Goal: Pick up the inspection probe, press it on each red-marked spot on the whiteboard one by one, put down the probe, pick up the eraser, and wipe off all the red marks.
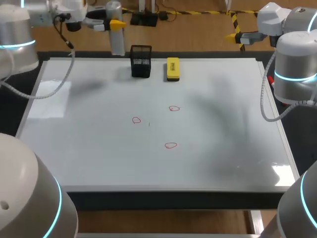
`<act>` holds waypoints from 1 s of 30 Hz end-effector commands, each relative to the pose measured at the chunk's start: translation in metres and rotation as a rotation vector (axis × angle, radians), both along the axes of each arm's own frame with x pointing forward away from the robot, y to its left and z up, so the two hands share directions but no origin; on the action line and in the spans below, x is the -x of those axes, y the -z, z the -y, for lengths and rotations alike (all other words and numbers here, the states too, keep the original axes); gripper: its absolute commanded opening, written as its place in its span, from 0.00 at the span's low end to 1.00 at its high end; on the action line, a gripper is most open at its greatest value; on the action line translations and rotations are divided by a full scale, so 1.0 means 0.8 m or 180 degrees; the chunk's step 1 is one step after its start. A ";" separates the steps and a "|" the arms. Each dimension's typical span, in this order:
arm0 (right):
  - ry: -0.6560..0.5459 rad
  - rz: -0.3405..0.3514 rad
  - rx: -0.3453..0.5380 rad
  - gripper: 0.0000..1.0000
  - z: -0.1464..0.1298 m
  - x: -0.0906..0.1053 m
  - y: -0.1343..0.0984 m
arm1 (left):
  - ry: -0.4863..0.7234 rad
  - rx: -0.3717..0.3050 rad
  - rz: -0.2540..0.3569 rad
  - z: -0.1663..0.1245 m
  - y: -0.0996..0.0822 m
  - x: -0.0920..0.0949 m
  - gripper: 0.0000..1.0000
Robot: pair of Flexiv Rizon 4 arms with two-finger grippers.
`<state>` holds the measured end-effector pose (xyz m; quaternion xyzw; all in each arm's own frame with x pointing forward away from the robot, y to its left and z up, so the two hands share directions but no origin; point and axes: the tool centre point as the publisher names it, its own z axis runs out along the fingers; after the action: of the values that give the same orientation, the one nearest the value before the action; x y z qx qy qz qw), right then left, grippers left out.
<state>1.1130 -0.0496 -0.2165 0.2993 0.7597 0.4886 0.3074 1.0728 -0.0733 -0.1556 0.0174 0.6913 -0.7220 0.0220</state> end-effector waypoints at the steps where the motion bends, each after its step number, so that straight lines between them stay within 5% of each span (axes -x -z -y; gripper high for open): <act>1: -0.0002 -0.0005 0.0002 1.00 0.000 -0.001 0.000 | -0.0776 0.0037 0.0010 -0.024 0.003 0.027 0.00; 14: -0.0002 -0.0005 0.0002 1.00 0.000 -0.001 0.000 | -0.0976 -0.0013 -0.0086 -0.077 0.043 0.053 0.00; 30: -0.0002 -0.0005 0.0002 1.00 0.000 -0.001 0.000 | -0.1100 -0.0086 -0.0203 -0.093 0.051 0.066 0.00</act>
<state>1.1130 -0.0496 -0.2165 0.2993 0.7597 0.4886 0.3074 1.0248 0.0028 -0.1985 -0.0889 0.6987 -0.7045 0.0875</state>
